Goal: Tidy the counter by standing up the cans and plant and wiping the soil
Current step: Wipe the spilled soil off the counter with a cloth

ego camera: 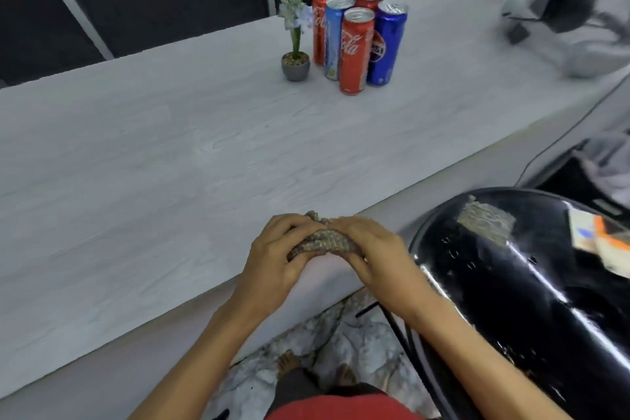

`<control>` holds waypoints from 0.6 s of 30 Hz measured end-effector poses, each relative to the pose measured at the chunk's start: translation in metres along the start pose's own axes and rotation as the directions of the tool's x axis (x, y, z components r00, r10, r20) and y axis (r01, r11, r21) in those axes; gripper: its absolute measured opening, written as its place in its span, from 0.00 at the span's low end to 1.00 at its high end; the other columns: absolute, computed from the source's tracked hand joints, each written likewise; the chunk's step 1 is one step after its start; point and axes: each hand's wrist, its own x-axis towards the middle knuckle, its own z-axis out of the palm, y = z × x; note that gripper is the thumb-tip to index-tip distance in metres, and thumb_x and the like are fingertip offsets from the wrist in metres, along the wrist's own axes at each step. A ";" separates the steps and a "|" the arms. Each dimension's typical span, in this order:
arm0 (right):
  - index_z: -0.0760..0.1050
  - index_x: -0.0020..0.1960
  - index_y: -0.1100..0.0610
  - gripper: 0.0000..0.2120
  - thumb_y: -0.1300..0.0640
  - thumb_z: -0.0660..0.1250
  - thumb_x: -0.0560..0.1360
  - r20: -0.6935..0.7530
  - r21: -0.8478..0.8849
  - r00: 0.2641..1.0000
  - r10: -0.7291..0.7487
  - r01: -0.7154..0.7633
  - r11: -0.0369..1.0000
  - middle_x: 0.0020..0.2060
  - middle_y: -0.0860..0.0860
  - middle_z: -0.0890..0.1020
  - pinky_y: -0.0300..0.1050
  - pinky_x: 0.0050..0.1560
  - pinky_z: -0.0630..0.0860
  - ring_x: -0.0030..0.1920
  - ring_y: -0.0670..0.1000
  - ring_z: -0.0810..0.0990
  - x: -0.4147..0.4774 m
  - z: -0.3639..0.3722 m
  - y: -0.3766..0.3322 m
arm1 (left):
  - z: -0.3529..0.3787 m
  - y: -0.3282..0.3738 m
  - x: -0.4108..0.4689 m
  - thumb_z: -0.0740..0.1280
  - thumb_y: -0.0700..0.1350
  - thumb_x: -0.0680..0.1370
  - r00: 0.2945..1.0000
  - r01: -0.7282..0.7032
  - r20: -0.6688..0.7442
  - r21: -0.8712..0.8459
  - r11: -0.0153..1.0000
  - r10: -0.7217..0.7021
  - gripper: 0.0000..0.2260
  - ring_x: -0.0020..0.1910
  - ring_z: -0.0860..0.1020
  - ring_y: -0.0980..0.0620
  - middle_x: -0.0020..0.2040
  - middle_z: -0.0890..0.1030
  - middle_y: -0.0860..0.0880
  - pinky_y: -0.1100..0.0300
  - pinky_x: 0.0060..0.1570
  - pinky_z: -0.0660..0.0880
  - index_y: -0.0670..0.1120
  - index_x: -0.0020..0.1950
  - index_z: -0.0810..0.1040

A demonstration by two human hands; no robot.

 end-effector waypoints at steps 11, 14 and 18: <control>0.75 0.64 0.51 0.17 0.50 0.66 0.76 -0.333 -0.087 0.867 0.371 -0.420 0.904 0.54 0.43 0.79 0.33 0.59 0.66 0.54 0.40 0.71 -0.115 -0.054 0.063 | 0.129 0.044 0.056 0.72 0.42 0.74 0.859 -0.183 0.434 -0.236 0.954 0.272 0.17 0.56 0.73 0.57 0.55 0.78 0.55 0.69 0.58 0.65 0.51 0.61 0.79; 0.75 0.63 0.50 0.18 0.47 0.67 0.76 -0.372 -0.105 0.799 0.473 -0.543 0.833 0.52 0.43 0.80 0.37 0.57 0.66 0.52 0.41 0.71 -0.154 -0.055 0.084 | 0.171 0.048 0.057 0.74 0.47 0.73 0.768 -0.189 0.547 -0.302 0.935 0.332 0.17 0.56 0.74 0.56 0.55 0.79 0.52 0.68 0.59 0.67 0.49 0.60 0.80; 0.74 0.65 0.49 0.20 0.43 0.64 0.76 -0.404 -0.129 0.699 0.591 -0.683 0.719 0.52 0.43 0.79 0.44 0.55 0.69 0.51 0.48 0.73 -0.204 -0.046 0.110 | 0.223 0.048 0.050 0.73 0.53 0.72 0.657 -0.184 0.646 -0.362 0.914 0.389 0.19 0.58 0.73 0.58 0.56 0.79 0.54 0.68 0.61 0.66 0.50 0.60 0.80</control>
